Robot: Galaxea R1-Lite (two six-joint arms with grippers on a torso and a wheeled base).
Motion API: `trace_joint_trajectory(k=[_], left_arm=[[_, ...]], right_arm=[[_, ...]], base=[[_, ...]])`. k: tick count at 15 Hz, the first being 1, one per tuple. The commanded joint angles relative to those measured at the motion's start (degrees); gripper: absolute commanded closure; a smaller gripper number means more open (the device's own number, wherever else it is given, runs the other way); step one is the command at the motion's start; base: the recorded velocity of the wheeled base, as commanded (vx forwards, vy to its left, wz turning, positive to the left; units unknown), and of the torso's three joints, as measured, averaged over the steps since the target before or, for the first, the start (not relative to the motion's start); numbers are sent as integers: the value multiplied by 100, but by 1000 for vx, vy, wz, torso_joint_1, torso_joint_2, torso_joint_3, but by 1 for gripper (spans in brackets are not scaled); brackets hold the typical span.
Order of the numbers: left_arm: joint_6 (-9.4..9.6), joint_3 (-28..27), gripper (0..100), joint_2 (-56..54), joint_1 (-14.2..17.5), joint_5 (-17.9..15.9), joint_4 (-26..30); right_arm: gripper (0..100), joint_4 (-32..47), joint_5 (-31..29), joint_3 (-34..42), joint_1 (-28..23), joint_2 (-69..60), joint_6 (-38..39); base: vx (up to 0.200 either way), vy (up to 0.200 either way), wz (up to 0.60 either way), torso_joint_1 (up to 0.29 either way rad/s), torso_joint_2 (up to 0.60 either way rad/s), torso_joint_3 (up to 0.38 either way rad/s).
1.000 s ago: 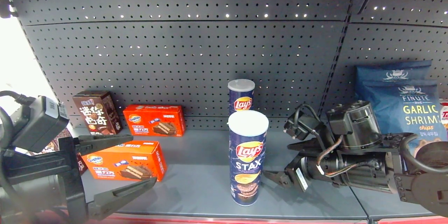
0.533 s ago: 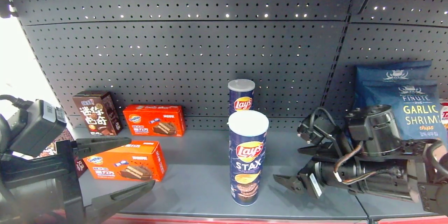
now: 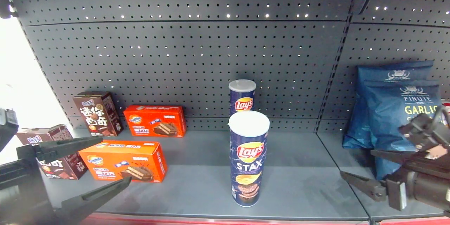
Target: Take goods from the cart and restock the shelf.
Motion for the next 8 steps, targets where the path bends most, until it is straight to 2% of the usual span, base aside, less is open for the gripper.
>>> trace_joint_trajectory(k=[1, 4, 6, 8], left_arm=[[-78, 363, 0, -672, 471, -1, -8], [-96, 1093, 0, -1533, 761, 61, 36], [-280, 1699, 0, -2315, 823, 333, 89], [-368, 2121, 0, -2895, 823, 588, 98]], right_arm=[[0, 18, 25, 865, -1065, -1539, 11], [0, 27, 7, 1604, -1812, -2550, 64], [0, 27, -125, 2105, -2199, -3147, 161], [0, 36, -195, 2404, -2506, -3631, 161]], base=[[0, 0, 0, 0, 0, 0], [0, 0, 0, 0, 0, 0], [0, 0, 0, 0, 0, 0], [0, 0, 0, 0, 0, 0]])
